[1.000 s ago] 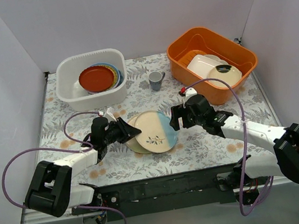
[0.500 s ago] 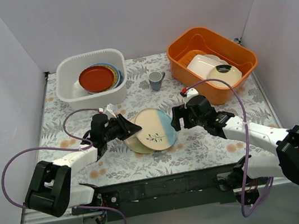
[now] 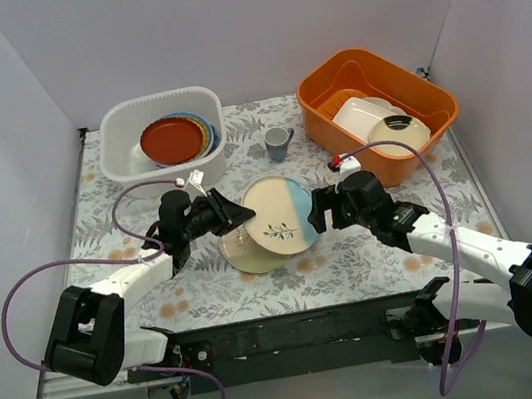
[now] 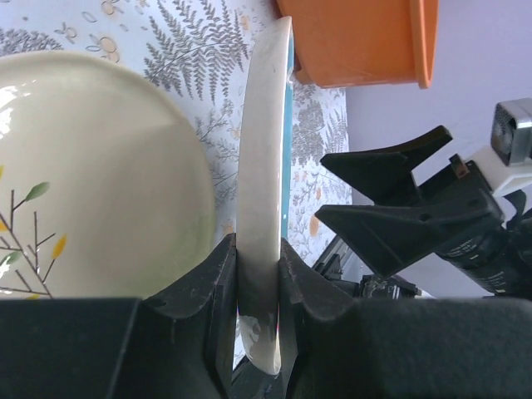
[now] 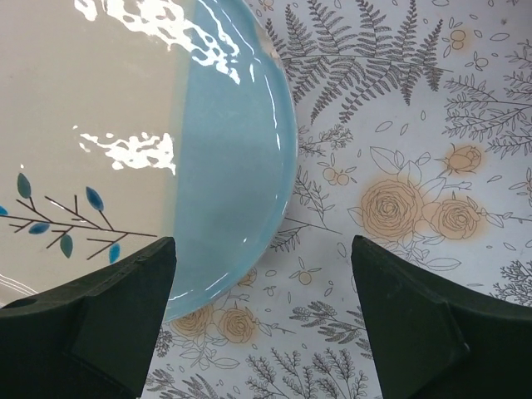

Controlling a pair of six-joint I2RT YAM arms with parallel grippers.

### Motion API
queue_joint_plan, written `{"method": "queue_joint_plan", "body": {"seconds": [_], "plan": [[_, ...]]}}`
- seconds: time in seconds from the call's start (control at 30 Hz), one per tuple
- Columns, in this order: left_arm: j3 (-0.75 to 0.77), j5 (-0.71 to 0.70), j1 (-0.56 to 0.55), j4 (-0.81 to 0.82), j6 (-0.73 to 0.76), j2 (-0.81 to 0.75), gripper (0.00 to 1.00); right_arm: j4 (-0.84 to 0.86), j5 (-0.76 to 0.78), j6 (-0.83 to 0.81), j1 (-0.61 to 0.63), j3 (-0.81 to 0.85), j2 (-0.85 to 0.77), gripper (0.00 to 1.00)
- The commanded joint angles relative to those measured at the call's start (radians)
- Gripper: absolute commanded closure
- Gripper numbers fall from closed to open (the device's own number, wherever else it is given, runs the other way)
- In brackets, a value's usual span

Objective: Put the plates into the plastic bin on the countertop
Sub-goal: Pick up the plate at the center of the board.

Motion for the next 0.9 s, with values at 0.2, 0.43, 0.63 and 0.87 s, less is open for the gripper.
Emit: {"method": "queue_joint_plan", "body": {"seconds": [0.2, 0.43, 0.63, 0.87], "plan": [[0.110, 0.064, 0.000, 0.098, -0.037, -0.023, 1.00, -0.024, 0.033, -0.019, 0.002, -0.007, -0.065, 0.04], [0.136, 0.058, 0.000, 0.075, -0.017, -0.012, 1.00, -0.018, 0.026, -0.015, 0.002, -0.020, -0.082, 0.02], [0.169, 0.052, 0.000, 0.072, -0.006, 0.011, 1.00, -0.029, 0.023, -0.016, 0.001, -0.026, -0.108, 0.02], [0.239, 0.030, 0.003, 0.026, 0.026, 0.032, 1.00, -0.035, 0.015, -0.018, -0.002, -0.028, -0.135, 0.02]]}}
